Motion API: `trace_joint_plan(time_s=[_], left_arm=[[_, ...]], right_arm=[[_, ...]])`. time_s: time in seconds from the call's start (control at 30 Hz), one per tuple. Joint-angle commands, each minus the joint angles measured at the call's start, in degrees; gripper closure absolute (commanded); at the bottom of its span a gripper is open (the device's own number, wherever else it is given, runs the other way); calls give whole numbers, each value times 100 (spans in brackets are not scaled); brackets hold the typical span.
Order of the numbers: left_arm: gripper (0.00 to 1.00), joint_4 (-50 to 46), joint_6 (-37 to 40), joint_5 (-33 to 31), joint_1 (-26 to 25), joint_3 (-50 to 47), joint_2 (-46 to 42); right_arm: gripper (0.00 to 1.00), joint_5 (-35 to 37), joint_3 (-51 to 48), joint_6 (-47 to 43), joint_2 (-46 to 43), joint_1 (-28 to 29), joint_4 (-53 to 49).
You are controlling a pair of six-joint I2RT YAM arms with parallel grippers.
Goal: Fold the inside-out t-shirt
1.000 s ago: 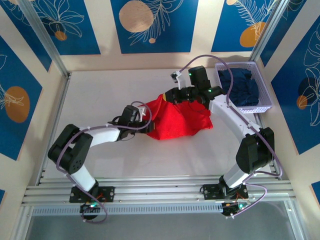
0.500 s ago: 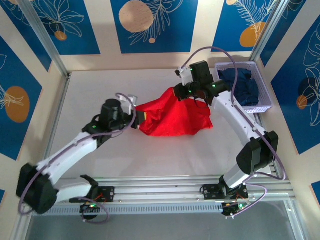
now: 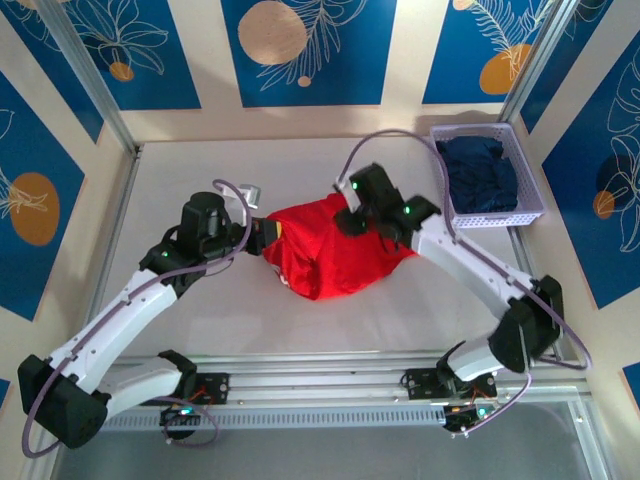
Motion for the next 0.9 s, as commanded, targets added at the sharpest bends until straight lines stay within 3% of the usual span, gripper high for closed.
trace_joint_plan(time_s=[0.0,0.1,0.23,0.33,0.4,0.47,0.53,0.67,0.77,0.87], left_arm=[[100,-153,66,121,79,274,11],[100,-221,66,117,96,328,0],[100,-272,59,153,105,398,-23],[100,-283,66,205,106,399,-75],[100,-376,109,168,128,436,-102],[100,-629,182,44,185,523,-133],[100,-895,270,-117,300,611,-209],[100,-1235,336,-16,667,745,-322],[100,-1440,397,179,824,846,-340],[100,-1496,444,528,840,900,-294]], right_arm=[[49,-1309,-988,190,-643,367,1241],[49,-1533,-1471,633,-486,511,1764],[45,-467,-1630,1282,225,699,1951],[45,-305,-1627,1448,707,679,2306],[53,-494,-1511,1446,855,608,2400],[77,-602,-1395,1457,730,481,2173],[91,-1046,-1452,1609,275,136,1868],[95,-2626,-1552,1995,-457,-683,1278],[93,-3072,-1549,2027,-753,-990,819],[90,-2832,-1496,2014,-694,-1190,484]])
